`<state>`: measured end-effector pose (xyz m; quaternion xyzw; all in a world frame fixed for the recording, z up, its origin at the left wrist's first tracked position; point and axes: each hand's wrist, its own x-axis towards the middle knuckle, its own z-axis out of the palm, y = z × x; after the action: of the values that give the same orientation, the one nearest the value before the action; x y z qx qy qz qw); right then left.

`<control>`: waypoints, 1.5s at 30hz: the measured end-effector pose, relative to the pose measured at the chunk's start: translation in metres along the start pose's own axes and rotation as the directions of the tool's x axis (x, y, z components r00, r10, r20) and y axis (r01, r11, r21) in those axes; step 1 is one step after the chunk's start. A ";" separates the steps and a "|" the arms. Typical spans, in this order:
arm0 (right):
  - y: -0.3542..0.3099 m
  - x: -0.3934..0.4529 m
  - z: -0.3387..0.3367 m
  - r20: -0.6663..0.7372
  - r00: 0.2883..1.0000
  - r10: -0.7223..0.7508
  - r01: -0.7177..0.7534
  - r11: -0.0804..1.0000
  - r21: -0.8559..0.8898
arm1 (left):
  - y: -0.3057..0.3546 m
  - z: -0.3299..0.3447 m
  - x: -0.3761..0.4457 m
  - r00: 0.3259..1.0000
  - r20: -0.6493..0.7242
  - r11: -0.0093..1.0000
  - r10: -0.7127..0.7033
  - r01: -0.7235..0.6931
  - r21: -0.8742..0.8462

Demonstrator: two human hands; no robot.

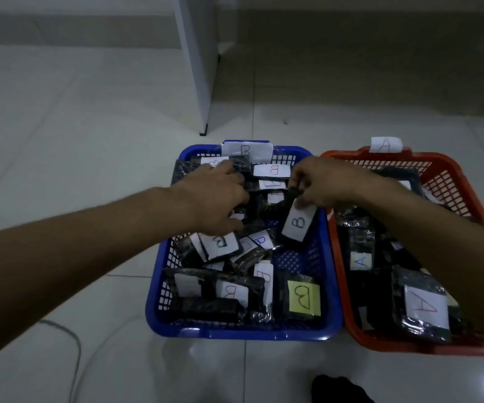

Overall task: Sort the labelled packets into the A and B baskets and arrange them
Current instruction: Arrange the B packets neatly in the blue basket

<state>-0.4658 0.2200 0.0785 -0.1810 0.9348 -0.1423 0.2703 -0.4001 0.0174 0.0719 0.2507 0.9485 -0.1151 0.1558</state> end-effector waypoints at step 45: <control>0.006 0.002 0.089 -0.102 0.990 -0.100 0.067 0.955 -0.288 | -0.017 0.020 -0.022 0.998 0.059 0.638 0.005 0.043 -0.769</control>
<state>-0.4192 0.2099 0.0034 -0.2490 0.9510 -0.0285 0.1809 -0.3860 -0.0129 0.0641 0.1473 0.9052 0.2907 0.2727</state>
